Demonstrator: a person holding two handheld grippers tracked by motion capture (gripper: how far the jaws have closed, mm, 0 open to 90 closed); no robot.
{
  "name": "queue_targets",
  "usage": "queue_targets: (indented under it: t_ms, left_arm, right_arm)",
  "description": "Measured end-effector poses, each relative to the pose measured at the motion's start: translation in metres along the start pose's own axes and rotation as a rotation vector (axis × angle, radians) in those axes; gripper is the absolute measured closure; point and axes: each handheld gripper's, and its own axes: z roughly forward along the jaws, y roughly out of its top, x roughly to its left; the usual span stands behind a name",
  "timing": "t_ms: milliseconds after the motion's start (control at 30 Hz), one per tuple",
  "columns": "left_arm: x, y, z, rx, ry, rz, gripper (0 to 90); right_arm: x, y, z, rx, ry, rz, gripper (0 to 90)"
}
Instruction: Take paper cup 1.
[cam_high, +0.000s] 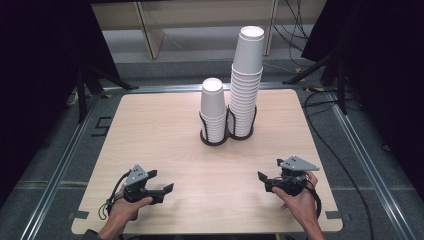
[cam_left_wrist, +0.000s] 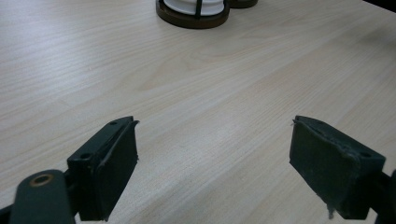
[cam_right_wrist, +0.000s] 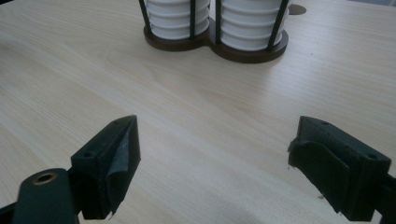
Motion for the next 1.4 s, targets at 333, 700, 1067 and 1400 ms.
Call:
queue_targets:
  t_ms: [333, 700, 1067, 1400]
  left_arm:
    - [0.001, 0.001, 0.000, -0.008, -0.005, 0.007, 14.8]
    - [-0.001, 0.001, -0.001, -0.004, -0.011, 0.008, 14.8]
    - [0.000, 0.001, 0.000, -0.013, -0.011, -0.005, 14.8]
    - [0.000, 0.000, 0.000, -0.016, -0.011, -0.009, 14.8]
  right_arm:
    - [0.004, 0.009, 0.000, -0.029, 0.011, 0.038, 16.0]
    - [0.008, 0.025, 0.007, -0.018, 0.022, -0.018, 17.6]
    - [0.013, 0.055, 0.014, -0.055, 0.035, -0.060, 18.4]
    - [0.022, 0.084, 0.024, -0.111, 0.095, -0.045, 18.5]
